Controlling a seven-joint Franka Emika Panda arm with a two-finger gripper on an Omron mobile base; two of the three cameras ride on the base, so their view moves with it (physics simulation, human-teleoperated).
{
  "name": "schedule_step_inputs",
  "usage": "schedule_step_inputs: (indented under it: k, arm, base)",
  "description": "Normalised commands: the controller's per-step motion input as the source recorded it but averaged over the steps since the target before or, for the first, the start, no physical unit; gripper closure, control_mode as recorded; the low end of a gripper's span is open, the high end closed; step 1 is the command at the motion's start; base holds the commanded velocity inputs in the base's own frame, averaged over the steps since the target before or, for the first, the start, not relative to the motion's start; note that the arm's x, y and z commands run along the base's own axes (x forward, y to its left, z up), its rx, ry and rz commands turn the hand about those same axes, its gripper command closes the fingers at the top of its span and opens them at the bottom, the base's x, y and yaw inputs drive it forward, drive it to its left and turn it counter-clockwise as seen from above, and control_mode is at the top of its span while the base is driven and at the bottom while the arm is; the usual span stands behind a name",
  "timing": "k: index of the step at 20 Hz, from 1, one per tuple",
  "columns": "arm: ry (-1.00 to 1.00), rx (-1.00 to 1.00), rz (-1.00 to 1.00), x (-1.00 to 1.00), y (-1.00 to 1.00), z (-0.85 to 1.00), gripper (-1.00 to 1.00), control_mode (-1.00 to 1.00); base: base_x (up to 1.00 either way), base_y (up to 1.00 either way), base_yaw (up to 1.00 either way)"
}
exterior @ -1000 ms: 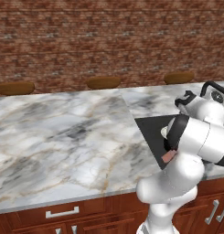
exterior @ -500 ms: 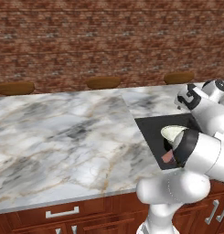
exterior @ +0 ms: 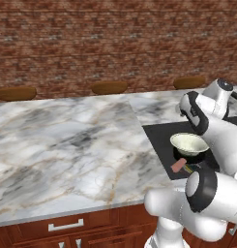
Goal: Pick the saucepan and bowl and place them in the sink. Then turn on the water.
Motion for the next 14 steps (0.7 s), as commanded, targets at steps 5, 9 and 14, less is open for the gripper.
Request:
schedule_step_inputs:
  k: [5, 9, 14]
  arm:
    - [0.01, -0.10, 0.04, -0.32, 0.55, 0.41, -1.00, -1.00]
    - [0.00, -0.08, 0.00, -0.29, 0.55, 0.47, -1.00, -1.00]
    - [0.00, -0.01, 0.00, -0.41, 0.46, 0.36, -1.00, -1.00]
  base:
    - [0.00, 0.00, 0.00]
    - [0.00, 0.00, 0.00]
    - [0.00, 0.00, 0.00]
